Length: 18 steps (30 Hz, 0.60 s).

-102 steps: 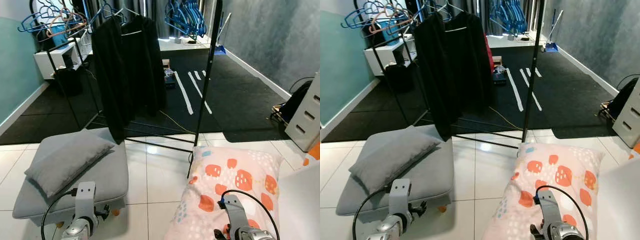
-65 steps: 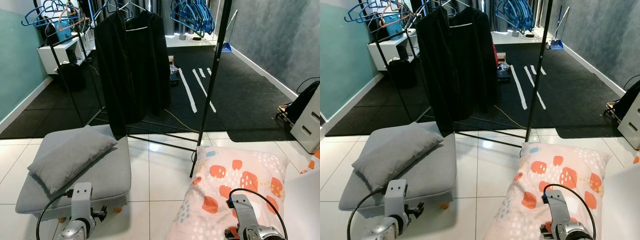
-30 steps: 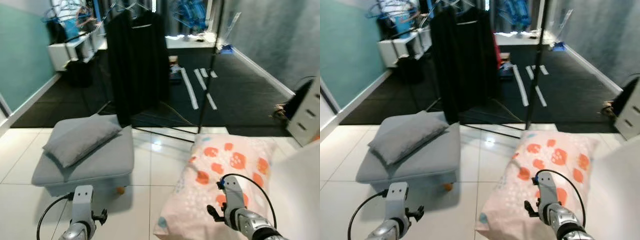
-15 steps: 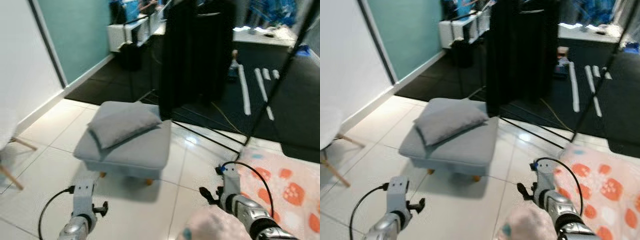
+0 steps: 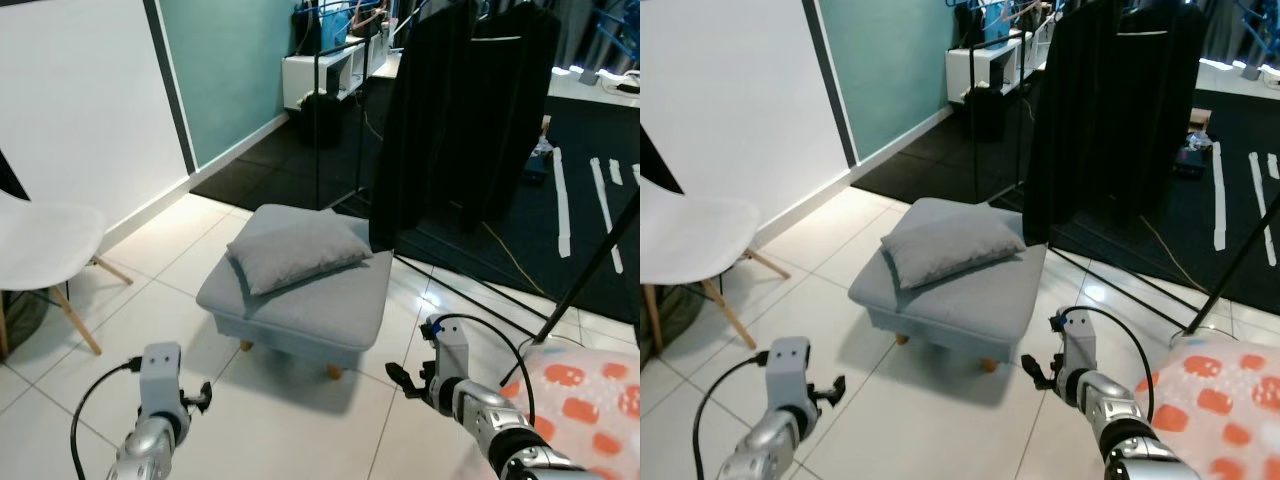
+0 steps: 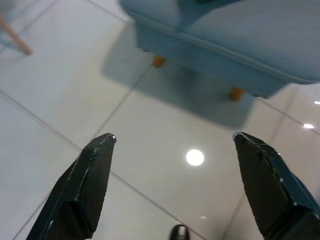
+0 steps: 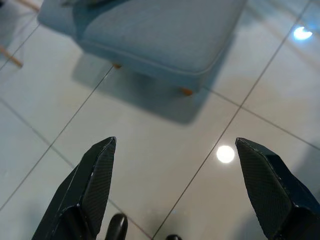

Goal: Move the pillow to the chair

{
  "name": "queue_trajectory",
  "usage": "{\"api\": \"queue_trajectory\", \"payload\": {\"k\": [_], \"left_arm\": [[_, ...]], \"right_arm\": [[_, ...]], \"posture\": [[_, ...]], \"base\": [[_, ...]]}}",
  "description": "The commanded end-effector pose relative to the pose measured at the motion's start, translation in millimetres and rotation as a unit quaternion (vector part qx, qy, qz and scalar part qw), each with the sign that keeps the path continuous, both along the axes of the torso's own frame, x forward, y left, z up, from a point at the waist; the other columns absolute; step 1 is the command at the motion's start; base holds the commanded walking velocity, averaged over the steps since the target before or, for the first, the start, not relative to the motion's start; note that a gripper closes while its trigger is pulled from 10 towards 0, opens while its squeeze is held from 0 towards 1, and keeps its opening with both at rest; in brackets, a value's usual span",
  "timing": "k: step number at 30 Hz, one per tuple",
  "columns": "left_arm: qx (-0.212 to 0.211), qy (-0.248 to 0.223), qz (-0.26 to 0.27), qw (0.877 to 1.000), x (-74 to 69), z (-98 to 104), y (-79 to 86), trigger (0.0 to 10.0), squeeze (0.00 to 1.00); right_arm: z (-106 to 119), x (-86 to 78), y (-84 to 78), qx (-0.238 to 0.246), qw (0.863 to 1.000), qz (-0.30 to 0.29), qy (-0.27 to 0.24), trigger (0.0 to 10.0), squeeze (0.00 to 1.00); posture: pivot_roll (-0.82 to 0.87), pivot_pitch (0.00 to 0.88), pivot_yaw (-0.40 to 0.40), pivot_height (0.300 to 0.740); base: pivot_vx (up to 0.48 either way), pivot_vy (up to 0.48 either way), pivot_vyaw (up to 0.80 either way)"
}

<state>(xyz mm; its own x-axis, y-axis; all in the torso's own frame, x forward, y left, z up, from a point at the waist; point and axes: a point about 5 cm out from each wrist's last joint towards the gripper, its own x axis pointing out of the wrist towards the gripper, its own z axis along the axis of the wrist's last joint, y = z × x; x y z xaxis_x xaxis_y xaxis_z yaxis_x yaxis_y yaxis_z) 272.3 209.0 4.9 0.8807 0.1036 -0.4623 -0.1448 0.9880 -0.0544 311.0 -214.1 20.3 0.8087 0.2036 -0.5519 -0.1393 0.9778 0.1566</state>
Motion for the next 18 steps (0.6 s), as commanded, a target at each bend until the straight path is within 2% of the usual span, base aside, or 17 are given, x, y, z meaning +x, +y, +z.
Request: {"api": "queue_trajectory", "payload": {"k": [1, 7, 12, 15, 18], "left_arm": [[-0.001, -0.008, 0.001, 1.000, 2.4, 4.1, 1.0, 10.0, 0.00], [-0.003, -0.022, 0.005, 1.000, 6.4, 10.8, 1.8, 10.0, 0.00], [0.000, -0.032, 0.005, 0.999, 8.4, 14.3, 2.0, 10.0, 0.00], [0.000, -0.032, 0.005, 0.999, 8.4, 14.3, 2.0, 10.0, 0.00], [0.008, -0.035, 0.000, 0.999, 8.8, 16.6, 2.6, 10.0, 0.00]], "right_arm": [[-1.4, -1.2, -1.0, 0.005, 1.000, -0.010, 0.001, 10.0, 0.00], [1.0, 0.8, -1.8, 0.010, 1.000, -0.017, -0.004, 10.0, 0.00], [7.6, 6.2, 0.4, 0.041, 0.999, -0.021, -0.023, 10.0, 0.00], [7.6, 6.2, 0.4, 0.041, 0.999, -0.021, -0.023, 10.0, 0.00], [13.8, 10.9, 4.3, 0.066, 0.997, -0.012, -0.040, 10.0, 0.00]], "posture": [[-0.15, 0.013, -0.032, 0.712], [-0.15, 0.016, -0.031, 0.712], [-0.15, 0.019, -0.032, 0.712], [-0.15, 0.019, -0.032, 0.712], [-0.15, 0.019, -0.030, 0.712]], "base": [[0.000, 0.000, 0.00], [0.000, 0.000, 0.00], [0.000, 0.000, 0.00], [0.000, 0.000, 0.00], [0.107, 0.000, 0.00]]}}
